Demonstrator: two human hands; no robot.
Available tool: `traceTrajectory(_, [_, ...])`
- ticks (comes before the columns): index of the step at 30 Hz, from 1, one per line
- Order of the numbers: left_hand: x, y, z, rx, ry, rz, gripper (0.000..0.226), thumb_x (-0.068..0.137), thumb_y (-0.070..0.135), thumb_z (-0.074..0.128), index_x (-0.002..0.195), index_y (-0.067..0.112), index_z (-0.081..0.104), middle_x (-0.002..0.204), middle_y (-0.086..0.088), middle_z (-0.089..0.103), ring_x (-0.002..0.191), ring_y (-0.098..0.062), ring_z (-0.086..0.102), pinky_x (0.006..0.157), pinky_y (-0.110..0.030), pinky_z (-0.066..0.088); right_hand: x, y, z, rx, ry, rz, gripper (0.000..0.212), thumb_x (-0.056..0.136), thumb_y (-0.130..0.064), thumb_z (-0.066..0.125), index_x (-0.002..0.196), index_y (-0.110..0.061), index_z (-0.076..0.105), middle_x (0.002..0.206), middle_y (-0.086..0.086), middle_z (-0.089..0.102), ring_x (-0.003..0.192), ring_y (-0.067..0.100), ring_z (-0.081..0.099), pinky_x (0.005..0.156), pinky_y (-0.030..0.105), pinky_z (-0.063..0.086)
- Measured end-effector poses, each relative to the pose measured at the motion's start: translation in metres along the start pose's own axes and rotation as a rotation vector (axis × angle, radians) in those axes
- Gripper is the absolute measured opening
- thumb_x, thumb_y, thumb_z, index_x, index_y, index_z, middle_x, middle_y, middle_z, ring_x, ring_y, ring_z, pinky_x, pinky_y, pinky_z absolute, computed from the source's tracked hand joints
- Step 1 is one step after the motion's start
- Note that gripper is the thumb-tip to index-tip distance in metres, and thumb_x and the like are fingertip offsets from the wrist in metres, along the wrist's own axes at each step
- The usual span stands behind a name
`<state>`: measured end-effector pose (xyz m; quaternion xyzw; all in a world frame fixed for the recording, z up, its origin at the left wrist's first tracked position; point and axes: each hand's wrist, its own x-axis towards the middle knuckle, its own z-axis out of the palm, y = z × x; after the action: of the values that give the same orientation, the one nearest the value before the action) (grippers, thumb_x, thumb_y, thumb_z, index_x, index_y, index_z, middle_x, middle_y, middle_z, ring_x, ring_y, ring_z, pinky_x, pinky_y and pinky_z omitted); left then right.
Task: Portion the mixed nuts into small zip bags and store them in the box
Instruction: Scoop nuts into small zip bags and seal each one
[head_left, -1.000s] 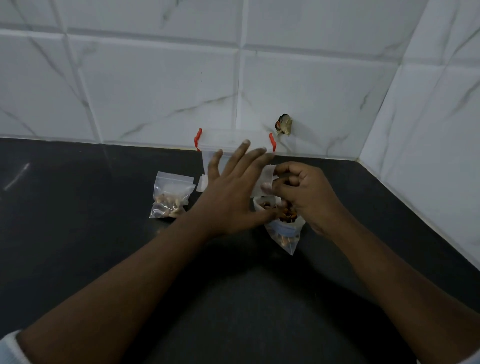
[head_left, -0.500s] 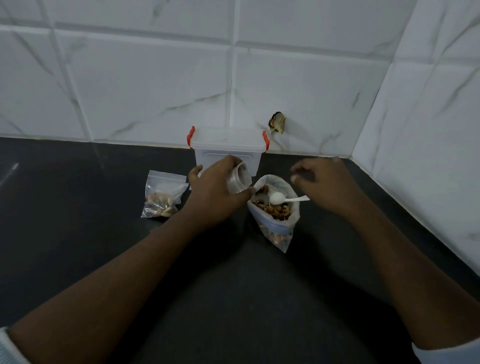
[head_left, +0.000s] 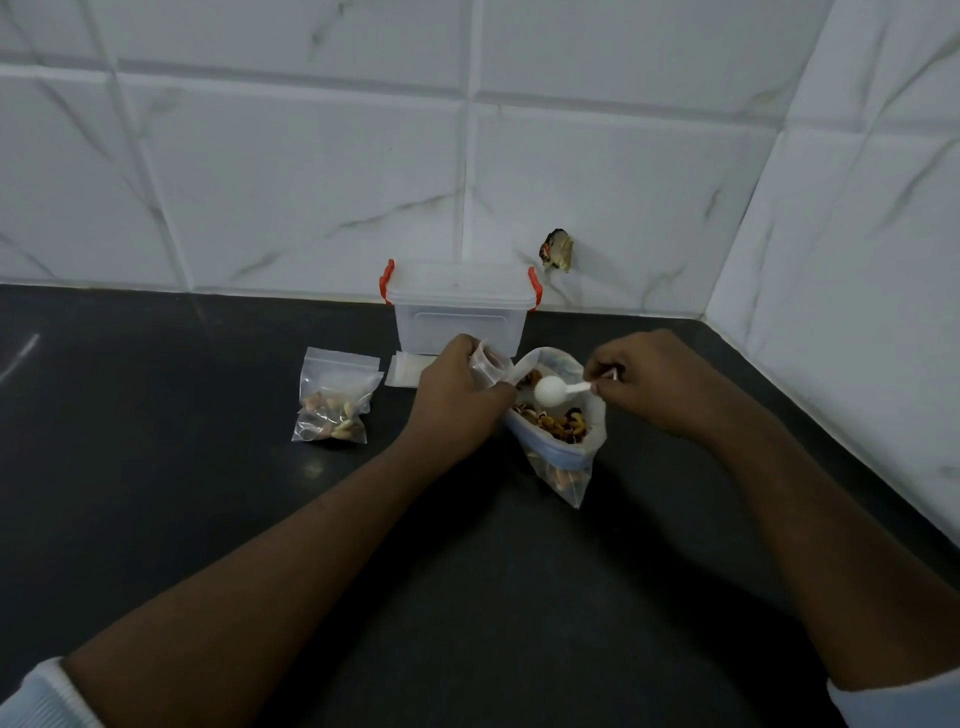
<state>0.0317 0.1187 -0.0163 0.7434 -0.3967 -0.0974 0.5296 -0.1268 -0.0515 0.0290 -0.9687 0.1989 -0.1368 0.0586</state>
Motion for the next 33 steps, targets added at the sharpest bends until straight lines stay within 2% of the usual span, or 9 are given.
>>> traceTrajectory(5, [-0.002,0.003,0.002,-0.029,0.007,0.029,0.032,0.089,0.018,0.074,0.113,0.025,0.055,0.098,0.016,0.058,0.091,-0.001,0.058,0.068,-0.013,0.043,0.009,-0.014,0.018,-0.045,0.060,-0.061,0.019,0.098,-0.023,0.063,0.109,-0.020,0.078,0.091,-0.001,0.074,0.076,0.013,0.067,0.068,0.029,0.052])
traceTrajectory(9, [-0.003,0.003,0.002,-0.046,0.024,0.034,0.030,0.089,0.017,0.075,0.113,0.023,0.057,0.100,0.013,0.060,0.092,-0.004,0.060,0.069,-0.015,0.045,0.015,-0.017,0.023,-0.151,-0.019,-0.045,0.021,0.099,-0.025,0.058,0.100,-0.018,0.078,0.083,-0.001,0.071,0.068,0.013,0.064,0.059,0.027,0.049])
traceTrajectory(12, [-0.002,0.001,0.001,-0.057,0.031,0.021,0.030,0.089,0.014,0.075,0.111,0.024,0.057,0.102,0.011,0.062,0.093,-0.005,0.061,0.071,-0.016,0.047,0.013,-0.016,0.019,-0.101,0.073,-0.069,0.022,0.098,-0.025,0.058,0.096,-0.016,0.078,0.081,0.001,0.071,0.067,0.015,0.064,0.063,0.037,0.055])
traceTrajectory(15, [-0.001,0.001,0.002,-0.055,0.032,0.023,0.030,0.089,0.014,0.074,0.111,0.024,0.057,0.102,0.011,0.062,0.093,-0.004,0.061,0.071,-0.015,0.047,0.018,-0.020,0.025,-0.181,0.071,-0.112,0.024,0.103,-0.025,0.054,0.099,-0.015,0.075,0.083,0.002,0.064,0.069,0.016,0.059,0.059,0.030,0.045])
traceTrajectory(18, [-0.002,-0.001,0.003,-0.053,0.037,0.032,0.030,0.089,0.014,0.074,0.112,0.023,0.057,0.103,0.010,0.063,0.095,-0.006,0.063,0.073,-0.016,0.049,0.020,-0.022,0.027,-0.196,-0.041,-0.065,0.021,0.102,-0.024,0.055,0.085,-0.019,0.067,0.074,-0.003,0.055,0.062,0.013,0.052,0.053,0.023,0.030])
traceTrajectory(23, [-0.001,0.000,0.001,-0.067,0.030,0.036,0.031,0.089,0.014,0.074,0.111,0.026,0.055,0.100,0.013,0.061,0.092,-0.003,0.061,0.071,-0.014,0.047,0.021,-0.018,0.027,-0.084,0.106,-0.084,0.022,0.100,-0.024,0.057,0.093,-0.014,0.075,0.081,0.003,0.064,0.069,0.018,0.061,0.061,0.034,0.049])
traceTrajectory(27, [-0.002,-0.002,0.001,-0.065,0.038,0.037,0.030,0.089,0.015,0.074,0.111,0.026,0.056,0.099,0.013,0.061,0.091,-0.002,0.061,0.069,-0.014,0.045,0.021,-0.017,0.031,-0.063,0.042,-0.060,0.021,0.099,-0.022,0.057,0.093,-0.012,0.075,0.082,0.003,0.061,0.070,0.017,0.060,0.058,0.029,0.042])
traceTrajectory(30, [-0.001,-0.002,0.000,-0.073,0.035,0.037,0.031,0.089,0.015,0.074,0.113,0.024,0.056,0.101,0.012,0.062,0.093,-0.003,0.061,0.070,-0.015,0.046,0.021,-0.012,0.030,0.006,0.119,-0.051,0.019,0.097,-0.021,0.058,0.092,-0.012,0.074,0.083,0.003,0.063,0.072,0.017,0.060,0.062,0.034,0.049])
traceTrajectory(33, [0.000,-0.003,0.000,-0.062,0.037,0.021,0.032,0.089,0.017,0.074,0.113,0.026,0.055,0.099,0.015,0.060,0.092,-0.001,0.060,0.069,-0.013,0.044,0.023,-0.015,0.035,-0.032,0.065,-0.073,0.021,0.102,-0.023,0.057,0.099,-0.014,0.075,0.089,0.004,0.065,0.077,0.018,0.062,0.060,0.023,0.040])
